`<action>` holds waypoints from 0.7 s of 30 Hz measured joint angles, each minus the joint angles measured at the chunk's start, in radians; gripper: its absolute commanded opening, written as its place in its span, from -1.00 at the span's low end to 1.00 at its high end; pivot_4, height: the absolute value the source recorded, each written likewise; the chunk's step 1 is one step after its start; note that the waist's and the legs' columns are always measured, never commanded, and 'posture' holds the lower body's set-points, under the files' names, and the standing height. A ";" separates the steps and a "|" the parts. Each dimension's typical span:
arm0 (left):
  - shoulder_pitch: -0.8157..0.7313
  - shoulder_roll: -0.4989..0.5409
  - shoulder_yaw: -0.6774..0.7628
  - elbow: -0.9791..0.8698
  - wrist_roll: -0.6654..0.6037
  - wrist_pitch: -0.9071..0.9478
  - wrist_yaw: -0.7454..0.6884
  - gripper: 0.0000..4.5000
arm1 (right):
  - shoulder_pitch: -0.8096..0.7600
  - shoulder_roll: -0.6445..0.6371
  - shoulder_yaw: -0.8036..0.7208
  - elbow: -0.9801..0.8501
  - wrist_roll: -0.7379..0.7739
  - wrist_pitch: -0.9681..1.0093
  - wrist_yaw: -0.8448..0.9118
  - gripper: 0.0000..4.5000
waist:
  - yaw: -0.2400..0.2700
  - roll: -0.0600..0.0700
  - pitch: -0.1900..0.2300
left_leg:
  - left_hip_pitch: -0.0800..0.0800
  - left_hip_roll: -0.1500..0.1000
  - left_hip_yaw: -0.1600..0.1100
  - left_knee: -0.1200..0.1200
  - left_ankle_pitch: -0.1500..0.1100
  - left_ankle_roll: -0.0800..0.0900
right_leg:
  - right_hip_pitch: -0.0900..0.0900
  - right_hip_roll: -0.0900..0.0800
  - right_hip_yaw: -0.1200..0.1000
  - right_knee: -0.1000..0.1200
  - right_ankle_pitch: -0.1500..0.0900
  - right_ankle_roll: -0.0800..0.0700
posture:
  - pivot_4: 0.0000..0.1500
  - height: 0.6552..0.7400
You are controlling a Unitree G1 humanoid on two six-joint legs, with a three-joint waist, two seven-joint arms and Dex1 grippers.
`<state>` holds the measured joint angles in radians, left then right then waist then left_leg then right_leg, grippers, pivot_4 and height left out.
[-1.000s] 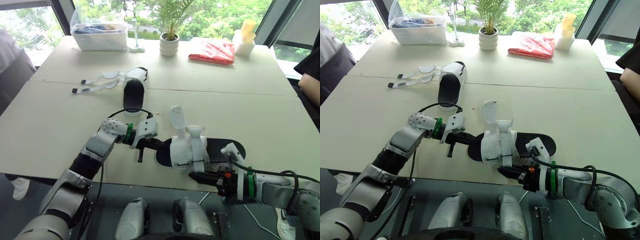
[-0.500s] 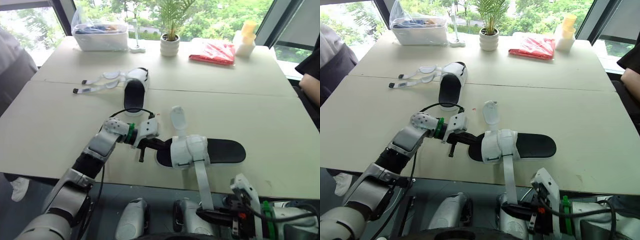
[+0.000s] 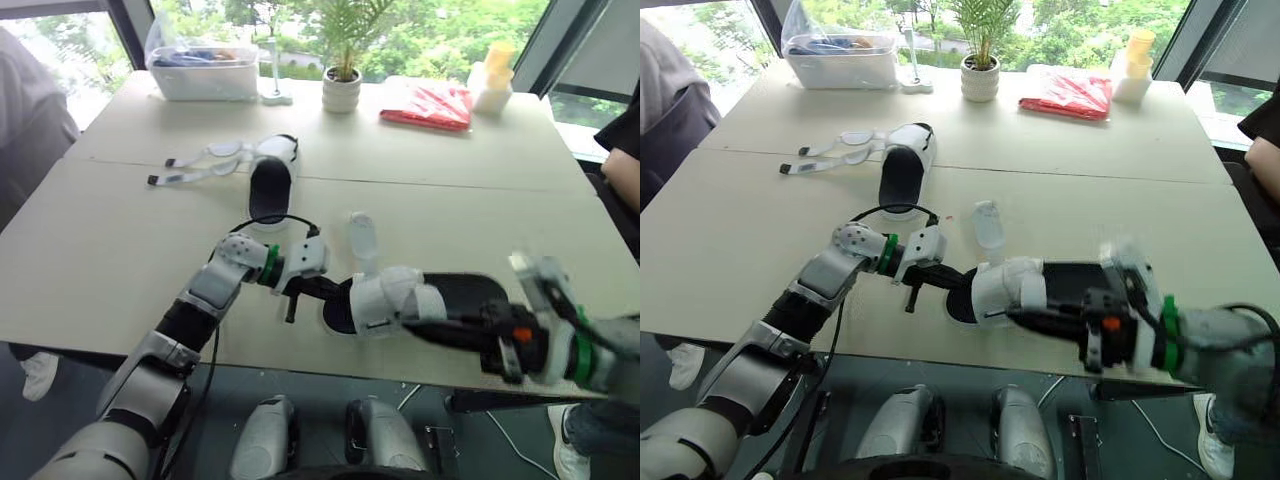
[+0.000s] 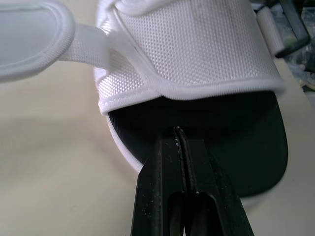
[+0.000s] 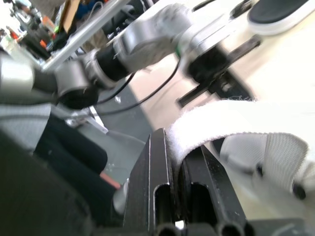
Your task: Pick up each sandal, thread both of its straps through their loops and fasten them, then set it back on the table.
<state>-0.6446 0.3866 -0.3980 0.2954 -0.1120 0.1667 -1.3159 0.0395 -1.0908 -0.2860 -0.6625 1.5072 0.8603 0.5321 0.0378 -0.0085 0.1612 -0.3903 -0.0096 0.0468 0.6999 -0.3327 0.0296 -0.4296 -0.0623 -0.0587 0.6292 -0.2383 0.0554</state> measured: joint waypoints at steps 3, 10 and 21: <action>0.006 -0.001 -0.002 -0.012 0.000 0.003 0.003 -1.00 | -0.179 0.053 0.126 0.127 0.000 0.056 -0.067 -0.55 | -0.003 0.000 0.000 | -0.001 0.000 0.000 -0.001 0.000 0.000 | -0.001 0.000 0.000 0.000 0.001 0.001 | 1.00 0.62; 0.022 0.006 -0.002 -0.046 0.000 0.025 0.019 -1.00 | -0.371 0.134 0.233 0.283 -0.029 0.170 -0.130 0.98 | -0.001 0.001 0.000 | -0.001 0.000 0.000 -0.001 0.000 0.000 | -0.001 0.000 0.000 0.000 0.002 0.003 | 1.00 0.62; 0.043 0.027 0.005 -0.073 0.000 0.029 0.042 -1.00 | -0.596 0.029 0.248 0.439 -0.261 0.224 0.132 0.98 | -0.021 0.003 -0.001 | 0.000 0.000 0.001 0.000 0.000 0.000 | -0.001 0.000 0.000 0.001 0.000 0.000 | 1.00 0.62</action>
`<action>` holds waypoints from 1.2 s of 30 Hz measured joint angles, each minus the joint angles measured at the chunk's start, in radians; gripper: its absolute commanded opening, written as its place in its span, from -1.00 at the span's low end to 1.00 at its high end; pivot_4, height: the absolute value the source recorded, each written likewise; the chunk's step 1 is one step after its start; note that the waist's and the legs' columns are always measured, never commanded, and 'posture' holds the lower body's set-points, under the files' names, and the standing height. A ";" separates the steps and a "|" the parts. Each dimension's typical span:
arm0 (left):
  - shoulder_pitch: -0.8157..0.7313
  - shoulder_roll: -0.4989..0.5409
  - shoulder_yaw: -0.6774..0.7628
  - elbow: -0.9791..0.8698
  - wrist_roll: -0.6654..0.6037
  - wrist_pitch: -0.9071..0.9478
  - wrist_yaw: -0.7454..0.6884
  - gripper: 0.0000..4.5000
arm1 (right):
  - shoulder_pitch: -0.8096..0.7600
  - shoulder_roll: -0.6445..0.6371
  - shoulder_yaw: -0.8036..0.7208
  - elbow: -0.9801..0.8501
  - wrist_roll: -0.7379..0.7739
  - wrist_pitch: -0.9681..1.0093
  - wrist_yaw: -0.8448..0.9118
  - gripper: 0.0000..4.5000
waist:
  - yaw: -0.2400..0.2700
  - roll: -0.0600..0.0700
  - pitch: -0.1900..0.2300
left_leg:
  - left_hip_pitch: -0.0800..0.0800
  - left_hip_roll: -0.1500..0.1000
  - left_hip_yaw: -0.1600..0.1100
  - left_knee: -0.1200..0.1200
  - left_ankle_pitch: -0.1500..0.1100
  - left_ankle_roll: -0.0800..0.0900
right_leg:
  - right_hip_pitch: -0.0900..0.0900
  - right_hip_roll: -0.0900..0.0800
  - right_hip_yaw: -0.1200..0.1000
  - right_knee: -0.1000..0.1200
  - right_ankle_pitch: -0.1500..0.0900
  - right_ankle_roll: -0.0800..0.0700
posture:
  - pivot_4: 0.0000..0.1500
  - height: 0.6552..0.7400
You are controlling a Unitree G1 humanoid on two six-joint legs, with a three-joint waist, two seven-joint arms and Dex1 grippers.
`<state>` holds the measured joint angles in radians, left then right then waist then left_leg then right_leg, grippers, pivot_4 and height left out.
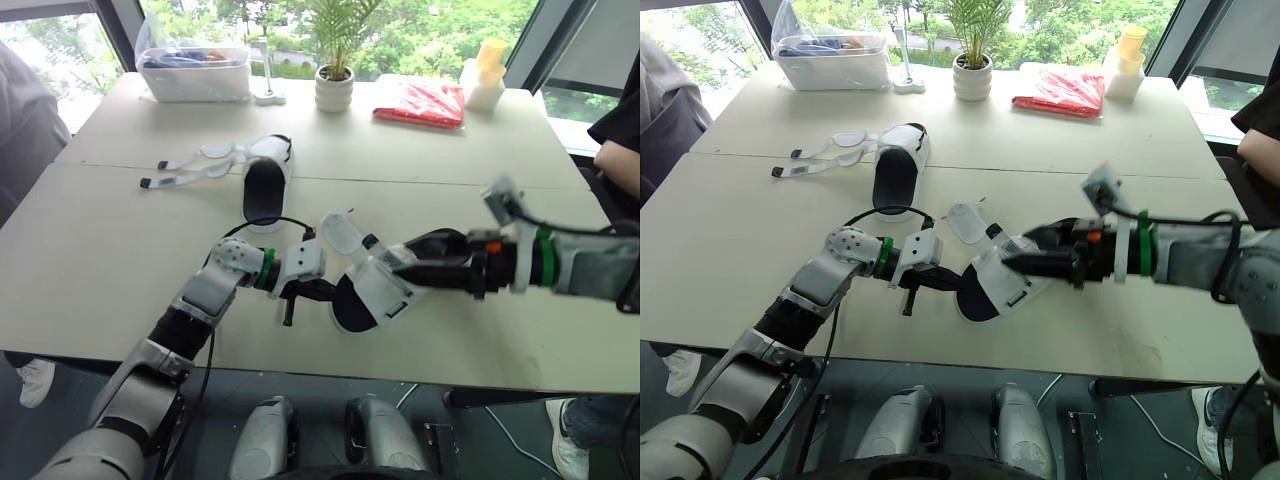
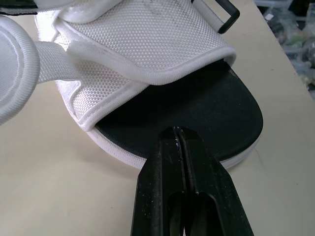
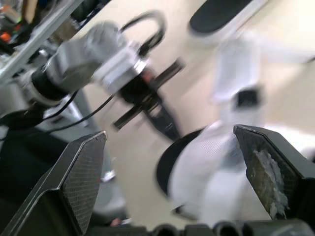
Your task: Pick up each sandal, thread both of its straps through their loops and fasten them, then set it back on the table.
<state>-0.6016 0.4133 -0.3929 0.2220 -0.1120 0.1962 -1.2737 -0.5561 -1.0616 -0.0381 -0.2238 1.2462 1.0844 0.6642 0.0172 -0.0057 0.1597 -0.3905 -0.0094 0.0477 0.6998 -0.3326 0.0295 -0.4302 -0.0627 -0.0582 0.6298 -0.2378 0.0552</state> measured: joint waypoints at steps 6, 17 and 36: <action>0.009 0.000 0.007 -0.011 -0.001 0.011 0.002 -1.00 | -0.255 0.075 0.282 0.226 -0.382 -0.091 0.239 0.98 | -0.006 0.001 0.000 | -0.001 0.000 0.000 0.000 0.000 0.000 | -0.001 0.000 0.000 0.000 0.001 0.002 | 1.00 0.62; 0.032 0.005 0.010 -0.050 -0.001 0.020 0.030 -1.00 | -0.393 0.264 0.508 0.505 -0.765 -0.241 0.523 0.16 | -0.007 0.001 0.000 | -0.001 0.000 0.001 0.000 0.002 -0.005 | -0.001 0.000 0.000 0.001 0.002 0.003 | 1.00 0.62; 0.049 0.013 0.016 -0.077 -0.002 0.038 0.047 -1.00 | -0.498 0.386 0.411 0.686 -0.839 -0.154 0.670 -0.98 | -0.012 0.003 0.000 | -0.001 0.000 0.001 -0.001 0.003 -0.006 | -0.002 -0.001 0.000 0.002 0.002 0.003 | 1.00 0.62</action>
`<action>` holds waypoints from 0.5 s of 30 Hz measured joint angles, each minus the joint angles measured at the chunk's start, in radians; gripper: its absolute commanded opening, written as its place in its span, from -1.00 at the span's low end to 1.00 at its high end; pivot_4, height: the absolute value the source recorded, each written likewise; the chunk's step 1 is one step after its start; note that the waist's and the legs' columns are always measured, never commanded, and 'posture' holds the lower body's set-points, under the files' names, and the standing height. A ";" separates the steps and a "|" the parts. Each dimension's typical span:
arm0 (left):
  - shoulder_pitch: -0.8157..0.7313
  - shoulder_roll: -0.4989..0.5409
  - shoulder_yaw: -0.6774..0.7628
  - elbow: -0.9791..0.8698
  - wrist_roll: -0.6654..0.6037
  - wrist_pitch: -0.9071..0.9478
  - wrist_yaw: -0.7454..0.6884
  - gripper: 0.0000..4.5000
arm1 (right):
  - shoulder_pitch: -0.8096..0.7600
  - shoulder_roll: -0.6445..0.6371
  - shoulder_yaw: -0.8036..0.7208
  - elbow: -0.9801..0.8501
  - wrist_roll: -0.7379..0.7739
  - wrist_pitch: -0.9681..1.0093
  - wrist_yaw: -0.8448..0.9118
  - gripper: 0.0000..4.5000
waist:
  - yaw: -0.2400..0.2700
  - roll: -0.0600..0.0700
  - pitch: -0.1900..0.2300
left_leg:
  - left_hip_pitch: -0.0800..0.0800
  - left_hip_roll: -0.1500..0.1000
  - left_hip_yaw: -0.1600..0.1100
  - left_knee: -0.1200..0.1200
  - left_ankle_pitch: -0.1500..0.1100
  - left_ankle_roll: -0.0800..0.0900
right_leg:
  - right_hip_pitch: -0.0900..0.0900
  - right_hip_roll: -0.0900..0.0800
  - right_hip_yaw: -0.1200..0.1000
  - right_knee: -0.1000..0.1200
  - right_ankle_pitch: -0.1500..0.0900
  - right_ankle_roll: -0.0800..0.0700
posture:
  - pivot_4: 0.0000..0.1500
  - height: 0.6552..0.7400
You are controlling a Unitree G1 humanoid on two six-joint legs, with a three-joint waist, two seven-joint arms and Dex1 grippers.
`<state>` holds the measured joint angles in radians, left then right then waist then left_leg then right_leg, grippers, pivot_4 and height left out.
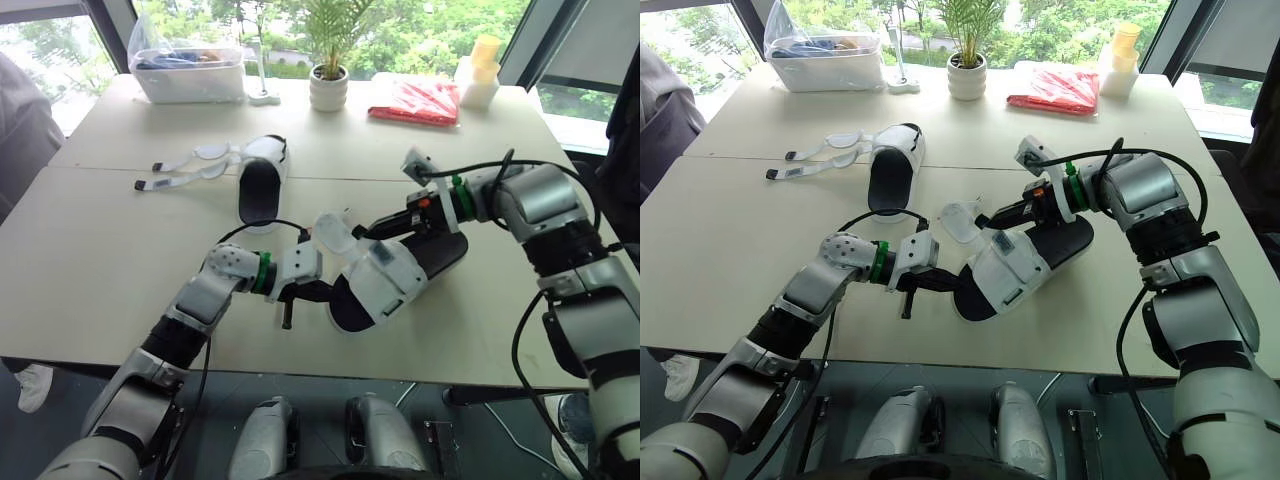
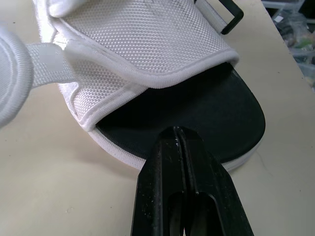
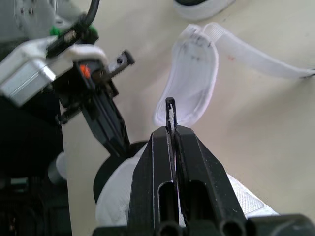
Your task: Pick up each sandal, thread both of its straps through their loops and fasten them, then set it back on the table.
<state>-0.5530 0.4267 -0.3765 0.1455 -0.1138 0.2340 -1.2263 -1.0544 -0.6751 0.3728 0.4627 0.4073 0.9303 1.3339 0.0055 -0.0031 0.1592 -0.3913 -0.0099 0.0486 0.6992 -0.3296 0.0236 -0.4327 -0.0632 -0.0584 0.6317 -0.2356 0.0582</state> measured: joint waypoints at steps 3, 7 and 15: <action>-0.002 -0.001 0.000 0.000 -0.001 0.000 -0.001 -1.00 | -0.049 0.037 -0.041 0.090 0.000 0.020 -0.002 -0.98 | -0.004 0.001 0.001 | 0.000 0.000 0.000 0.000 0.000 0.000 | 0.000 0.000 0.000 0.000 0.000 0.000 | 1.00 0.62; -0.003 -0.002 -0.001 0.000 -0.001 0.001 0.000 -1.00 | -0.098 0.036 -0.097 0.126 0.013 0.046 0.053 -0.98 | -0.009 0.001 0.001 | 0.000 0.000 0.000 -0.001 0.000 -0.001 | -0.001 0.000 0.000 0.001 0.000 0.000 | 1.00 0.62; -0.003 0.005 0.000 0.000 -0.002 0.003 0.000 -1.00 | -0.096 0.030 -0.108 0.129 0.004 0.055 0.124 -0.98 | -0.018 0.002 0.000 | 0.000 0.000 0.000 -0.001 0.000 0.000 | -0.001 0.000 0.000 0.001 0.000 0.000 | 1.00 0.62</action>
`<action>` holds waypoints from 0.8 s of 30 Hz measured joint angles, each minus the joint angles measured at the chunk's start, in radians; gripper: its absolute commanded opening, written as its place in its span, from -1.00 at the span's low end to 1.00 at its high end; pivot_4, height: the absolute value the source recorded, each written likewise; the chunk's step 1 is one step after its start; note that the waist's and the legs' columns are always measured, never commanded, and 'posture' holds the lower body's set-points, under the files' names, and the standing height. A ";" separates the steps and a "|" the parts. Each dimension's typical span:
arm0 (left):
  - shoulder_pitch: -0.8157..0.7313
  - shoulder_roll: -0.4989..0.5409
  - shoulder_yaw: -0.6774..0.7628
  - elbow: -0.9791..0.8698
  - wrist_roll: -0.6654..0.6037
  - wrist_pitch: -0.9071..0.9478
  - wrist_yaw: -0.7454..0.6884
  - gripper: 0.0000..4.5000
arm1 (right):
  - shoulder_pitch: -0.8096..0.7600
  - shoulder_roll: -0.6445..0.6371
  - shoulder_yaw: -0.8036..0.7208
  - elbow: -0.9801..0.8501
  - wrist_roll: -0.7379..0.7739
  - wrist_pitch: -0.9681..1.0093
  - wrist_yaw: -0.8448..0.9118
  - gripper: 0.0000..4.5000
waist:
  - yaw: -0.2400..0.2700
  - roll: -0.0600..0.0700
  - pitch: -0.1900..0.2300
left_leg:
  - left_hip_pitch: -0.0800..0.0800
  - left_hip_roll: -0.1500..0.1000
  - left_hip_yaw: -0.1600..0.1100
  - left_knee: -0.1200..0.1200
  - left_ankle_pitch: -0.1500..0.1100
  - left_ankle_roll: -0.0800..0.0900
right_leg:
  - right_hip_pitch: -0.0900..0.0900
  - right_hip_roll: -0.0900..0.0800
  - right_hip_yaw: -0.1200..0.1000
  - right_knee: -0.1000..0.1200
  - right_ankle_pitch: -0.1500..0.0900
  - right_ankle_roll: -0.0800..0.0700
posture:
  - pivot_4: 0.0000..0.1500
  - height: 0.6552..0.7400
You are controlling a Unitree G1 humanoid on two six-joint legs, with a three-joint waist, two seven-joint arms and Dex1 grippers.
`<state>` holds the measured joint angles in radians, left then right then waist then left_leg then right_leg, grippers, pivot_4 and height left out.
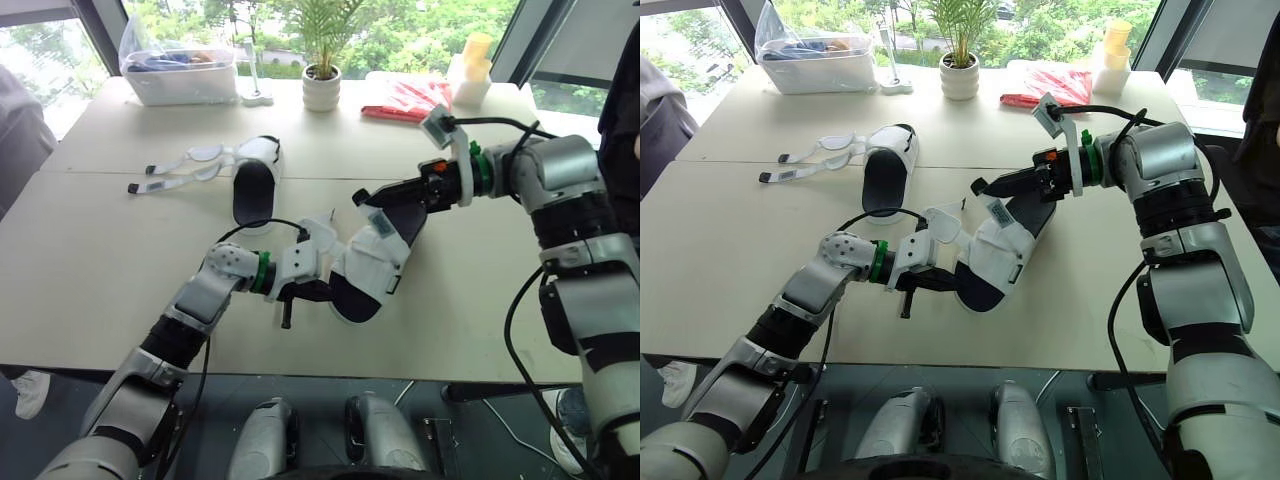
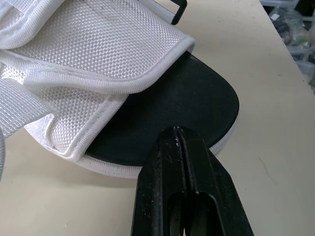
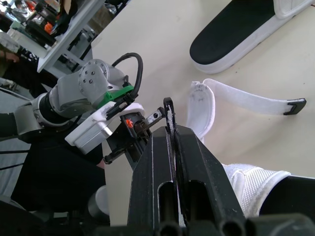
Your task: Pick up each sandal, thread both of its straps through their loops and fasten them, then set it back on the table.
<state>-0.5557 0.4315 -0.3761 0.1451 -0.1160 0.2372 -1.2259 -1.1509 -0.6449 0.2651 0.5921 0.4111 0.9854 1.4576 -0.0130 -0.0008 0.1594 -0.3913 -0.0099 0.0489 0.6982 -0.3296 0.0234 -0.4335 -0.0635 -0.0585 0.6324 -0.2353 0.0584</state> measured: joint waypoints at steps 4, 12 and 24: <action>0.000 -0.001 0.000 0.000 0.000 0.000 0.000 -1.00 | -0.001 0.051 0.004 0.042 -0.043 -0.053 -0.022 -0.98 | 0.000 0.000 0.000 | 0.000 0.000 0.000 0.000 0.001 -0.001 | 0.000 0.000 0.000 0.000 0.000 0.000 | 1.00 0.62; 0.001 -0.002 0.000 -0.001 -0.001 0.000 0.001 -1.00 | -0.050 0.141 0.009 0.187 -0.136 -0.164 -0.053 -0.98 | 0.000 0.000 0.000 | 0.000 0.000 0.000 0.000 0.001 -0.002 | 0.000 0.000 0.000 0.000 0.000 0.000 | 1.00 0.62; 0.006 0.000 0.002 -0.012 -0.002 0.018 0.009 -1.00 | -0.004 0.195 0.104 0.277 -0.350 -0.405 -0.095 -0.98 | -0.004 0.001 -0.001 | 0.001 0.000 0.000 0.000 0.001 -0.002 | 0.000 0.000 0.000 0.001 0.000 0.000 | 1.00 0.62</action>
<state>-0.5494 0.4314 -0.3737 0.1334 -0.1176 0.2548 -1.2167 -1.1552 -0.4495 0.3695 0.8691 0.0612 0.5804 1.3622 -0.0167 0.0006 0.1586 -0.3903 -0.0101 0.0493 0.6983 -0.3282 0.0210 -0.4330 -0.0636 -0.0585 0.6338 -0.2352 0.0585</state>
